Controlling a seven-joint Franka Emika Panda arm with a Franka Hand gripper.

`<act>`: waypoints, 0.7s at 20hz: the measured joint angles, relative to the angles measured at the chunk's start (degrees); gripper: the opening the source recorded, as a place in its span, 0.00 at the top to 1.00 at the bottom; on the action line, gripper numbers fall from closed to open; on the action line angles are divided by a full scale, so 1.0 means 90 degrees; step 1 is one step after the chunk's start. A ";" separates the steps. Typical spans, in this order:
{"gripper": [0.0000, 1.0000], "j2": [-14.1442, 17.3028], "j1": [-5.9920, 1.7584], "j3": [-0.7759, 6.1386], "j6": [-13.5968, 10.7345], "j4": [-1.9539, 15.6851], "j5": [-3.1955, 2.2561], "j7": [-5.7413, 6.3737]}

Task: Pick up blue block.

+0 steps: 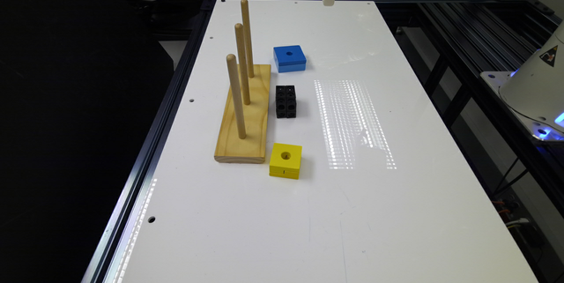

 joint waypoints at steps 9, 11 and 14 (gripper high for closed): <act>0.00 0.0001 -0.0105 -0.0004 0.0032 0.0010 0.0000 -0.0013; 0.00 0.0005 -0.0136 -0.0004 0.0047 0.0017 0.0000 -0.0020; 0.00 0.0026 -0.0189 -0.0005 0.0106 0.0032 -0.0001 -0.0040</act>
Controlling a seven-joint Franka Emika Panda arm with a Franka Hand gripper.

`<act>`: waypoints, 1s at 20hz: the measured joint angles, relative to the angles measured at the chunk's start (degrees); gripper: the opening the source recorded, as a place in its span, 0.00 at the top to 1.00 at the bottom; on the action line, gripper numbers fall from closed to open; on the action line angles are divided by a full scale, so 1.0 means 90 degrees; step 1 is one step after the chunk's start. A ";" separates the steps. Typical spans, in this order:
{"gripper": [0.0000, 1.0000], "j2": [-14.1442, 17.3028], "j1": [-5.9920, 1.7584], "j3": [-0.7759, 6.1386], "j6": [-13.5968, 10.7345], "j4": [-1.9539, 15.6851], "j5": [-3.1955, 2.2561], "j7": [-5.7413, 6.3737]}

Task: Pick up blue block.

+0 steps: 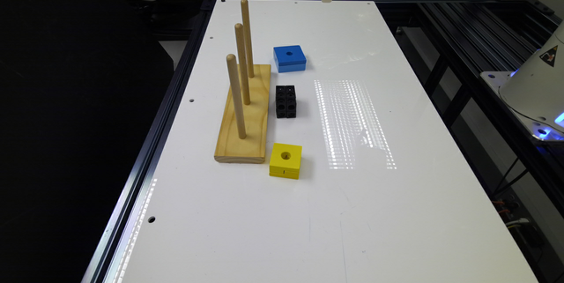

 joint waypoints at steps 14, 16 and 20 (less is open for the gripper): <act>0.00 0.0612 -0.0488 -0.0008 0.0104 0.0619 -0.0003 -0.0465; 0.00 0.0715 -0.0510 -0.0008 0.0104 0.0715 -0.0003 -0.0484; 0.00 0.0809 -0.0525 -0.0009 0.0104 0.0807 -0.0008 -0.0489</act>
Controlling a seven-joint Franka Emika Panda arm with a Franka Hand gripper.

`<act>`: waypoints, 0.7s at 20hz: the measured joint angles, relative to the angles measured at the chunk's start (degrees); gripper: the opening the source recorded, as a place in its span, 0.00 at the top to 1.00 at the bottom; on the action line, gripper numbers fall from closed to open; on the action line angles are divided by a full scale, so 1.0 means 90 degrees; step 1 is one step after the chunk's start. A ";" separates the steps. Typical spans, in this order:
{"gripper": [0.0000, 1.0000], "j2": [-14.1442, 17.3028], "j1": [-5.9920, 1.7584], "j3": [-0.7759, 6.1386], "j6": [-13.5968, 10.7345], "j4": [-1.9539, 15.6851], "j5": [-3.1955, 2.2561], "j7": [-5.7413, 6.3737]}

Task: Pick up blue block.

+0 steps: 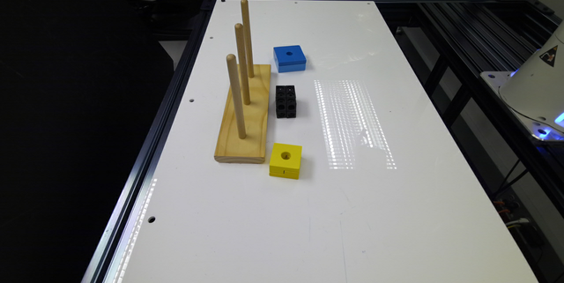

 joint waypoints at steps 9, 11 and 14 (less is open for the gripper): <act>0.00 0.0021 -0.0244 -0.0031 0.0000 0.0034 -0.0030 -0.0254; 0.00 0.0021 -0.0287 -0.0031 0.0000 0.0034 -0.0030 -0.0300; 0.00 0.0021 -0.0299 -0.0031 0.0000 0.0034 -0.0030 -0.0317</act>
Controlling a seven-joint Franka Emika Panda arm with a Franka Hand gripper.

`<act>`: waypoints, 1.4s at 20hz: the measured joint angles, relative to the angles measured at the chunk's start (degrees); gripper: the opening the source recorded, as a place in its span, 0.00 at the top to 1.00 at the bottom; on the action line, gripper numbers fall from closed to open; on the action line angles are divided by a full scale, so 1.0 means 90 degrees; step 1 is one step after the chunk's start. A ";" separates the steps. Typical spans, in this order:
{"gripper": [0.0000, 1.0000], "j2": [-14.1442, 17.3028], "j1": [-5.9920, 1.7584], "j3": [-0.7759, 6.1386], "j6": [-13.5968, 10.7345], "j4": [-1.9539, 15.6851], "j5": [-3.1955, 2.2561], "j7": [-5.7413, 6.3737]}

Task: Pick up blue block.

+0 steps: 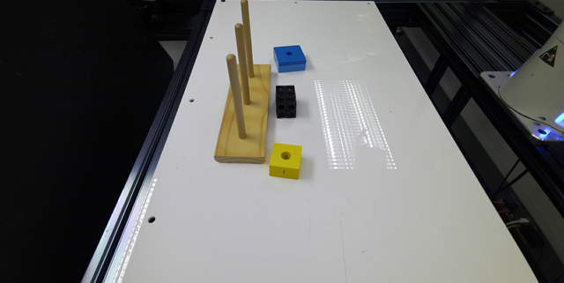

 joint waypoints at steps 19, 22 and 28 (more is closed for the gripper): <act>0.00 0.1518 -0.0007 0.0001 0.1318 -0.0026 -0.0045 -0.0005; 0.00 0.1674 -0.0012 0.0000 0.1466 -0.0013 -0.0063 -0.0005; 0.00 0.1672 -0.0009 0.0039 0.1475 -0.0011 -0.0065 -0.0004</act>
